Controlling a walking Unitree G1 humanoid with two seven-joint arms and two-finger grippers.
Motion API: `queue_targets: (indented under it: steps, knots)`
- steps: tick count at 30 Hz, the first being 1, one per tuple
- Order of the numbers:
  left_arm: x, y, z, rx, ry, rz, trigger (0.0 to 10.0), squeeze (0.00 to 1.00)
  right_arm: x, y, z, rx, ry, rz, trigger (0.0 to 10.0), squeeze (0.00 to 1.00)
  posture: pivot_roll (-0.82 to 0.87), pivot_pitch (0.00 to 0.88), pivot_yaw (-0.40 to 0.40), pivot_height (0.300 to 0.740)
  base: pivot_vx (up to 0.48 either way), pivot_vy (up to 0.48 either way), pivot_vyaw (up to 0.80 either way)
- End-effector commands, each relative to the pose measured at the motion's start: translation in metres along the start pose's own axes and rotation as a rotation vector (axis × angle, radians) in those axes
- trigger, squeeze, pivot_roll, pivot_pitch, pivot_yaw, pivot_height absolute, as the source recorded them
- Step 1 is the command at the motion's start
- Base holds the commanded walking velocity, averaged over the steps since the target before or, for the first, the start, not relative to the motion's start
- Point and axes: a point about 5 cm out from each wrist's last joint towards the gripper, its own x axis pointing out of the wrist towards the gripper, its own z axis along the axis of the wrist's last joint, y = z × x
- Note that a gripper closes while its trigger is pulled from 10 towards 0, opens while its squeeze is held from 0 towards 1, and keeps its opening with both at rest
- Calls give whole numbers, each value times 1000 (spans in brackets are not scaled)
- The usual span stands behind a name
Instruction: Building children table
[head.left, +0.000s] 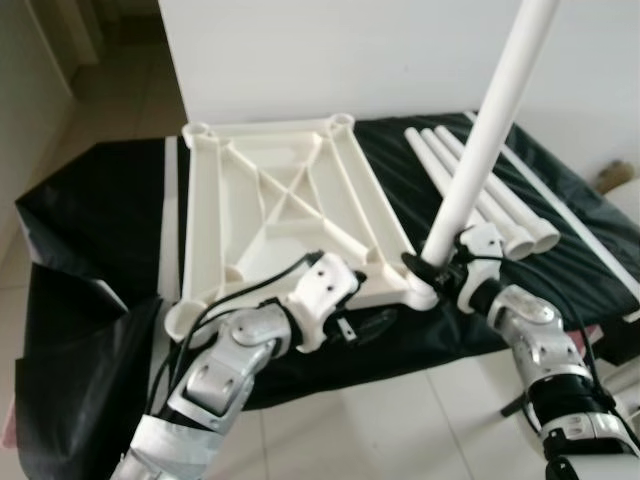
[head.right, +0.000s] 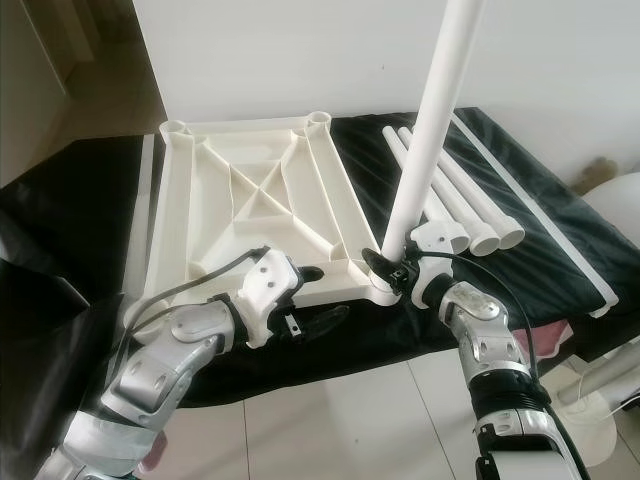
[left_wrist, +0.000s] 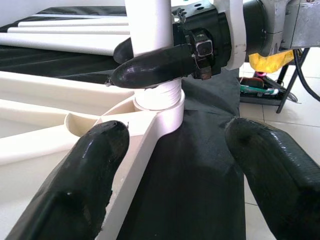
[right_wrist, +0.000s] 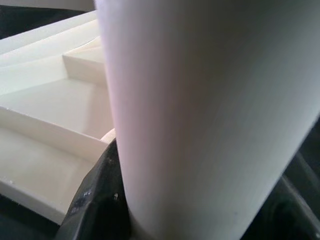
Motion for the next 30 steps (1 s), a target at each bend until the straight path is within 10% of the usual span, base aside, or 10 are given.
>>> queue_targets:
  steps: [1,3,4,26,30]
  knots:
    - [-1,-1,-1,-3,12,-13,10000,0,-4,-2,-15,11,68,-47,1255,0,2,37,-38,740,0,0,0]
    - [-1,-1,-2,-3,13,-13,10000,0,-4,-2,-16,15,70,-59,1255,0,2,37,-38,740,0,0,0]
    - [-2,-1,-2,-2,17,-11,10000,0,-3,0,-18,44,69,-115,10000,0,3,41,-39,740,0,0,0]
    - [-3,-1,-9,-1,64,-25,10000,0,7,42,-30,284,123,-835,10000,0,6,33,-35,740,0,0,0]
    - [-3,1,-9,-6,61,-19,10000,0,11,47,-24,278,97,-808,10000,0,3,31,-32,740,0,0,0]
